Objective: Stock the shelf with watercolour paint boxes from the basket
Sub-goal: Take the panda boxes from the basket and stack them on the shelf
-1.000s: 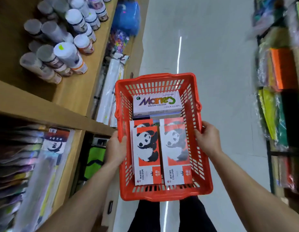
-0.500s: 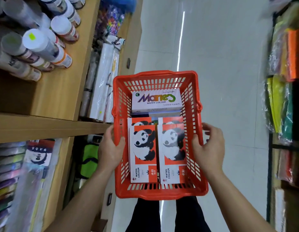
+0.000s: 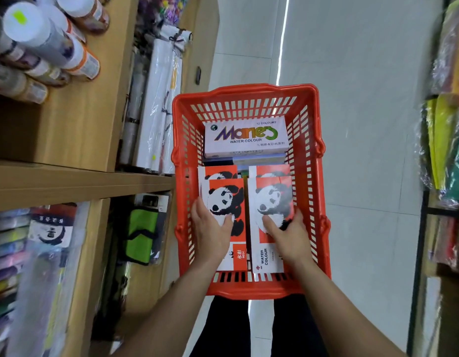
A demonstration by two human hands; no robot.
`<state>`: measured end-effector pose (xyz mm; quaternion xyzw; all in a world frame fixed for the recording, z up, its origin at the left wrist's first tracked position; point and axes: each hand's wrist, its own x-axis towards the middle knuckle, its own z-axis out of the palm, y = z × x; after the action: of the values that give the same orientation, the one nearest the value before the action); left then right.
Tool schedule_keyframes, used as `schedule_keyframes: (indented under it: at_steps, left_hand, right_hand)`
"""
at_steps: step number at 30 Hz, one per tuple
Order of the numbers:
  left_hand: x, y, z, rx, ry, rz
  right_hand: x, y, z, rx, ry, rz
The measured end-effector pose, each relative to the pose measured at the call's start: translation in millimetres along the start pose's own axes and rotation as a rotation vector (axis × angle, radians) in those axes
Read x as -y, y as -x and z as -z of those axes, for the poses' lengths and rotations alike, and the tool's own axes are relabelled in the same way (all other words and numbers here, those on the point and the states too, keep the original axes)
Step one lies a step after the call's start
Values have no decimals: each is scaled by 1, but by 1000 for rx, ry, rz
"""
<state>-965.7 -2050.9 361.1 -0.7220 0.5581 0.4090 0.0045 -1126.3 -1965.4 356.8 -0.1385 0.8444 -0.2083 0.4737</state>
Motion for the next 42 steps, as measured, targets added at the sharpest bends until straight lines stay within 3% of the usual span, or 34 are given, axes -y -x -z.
schedule_keyframes:
  at_steps: [9,18,25,29,37,42]
  left_hand:
    - [9,-4,-19,-1,-52,72]
    - [11,1,-14,8,202,121]
    - [8,-2,-3,157,237,198]
    - [9,1,-4,120,223,125]
    - [5,12,4,285,218,-35]
    - [4,11,11,291,264,-49]
  right_hand:
    - [-9,1,-5,-73,-93,5]
    - [-2,6,-2,-135,-103,44]
    - [3,9,1,-45,-55,24]
    - [4,15,11,-19,-63,58]
    - [13,25,17,22,-87,98]
    - [19,28,20,42,-83,142]
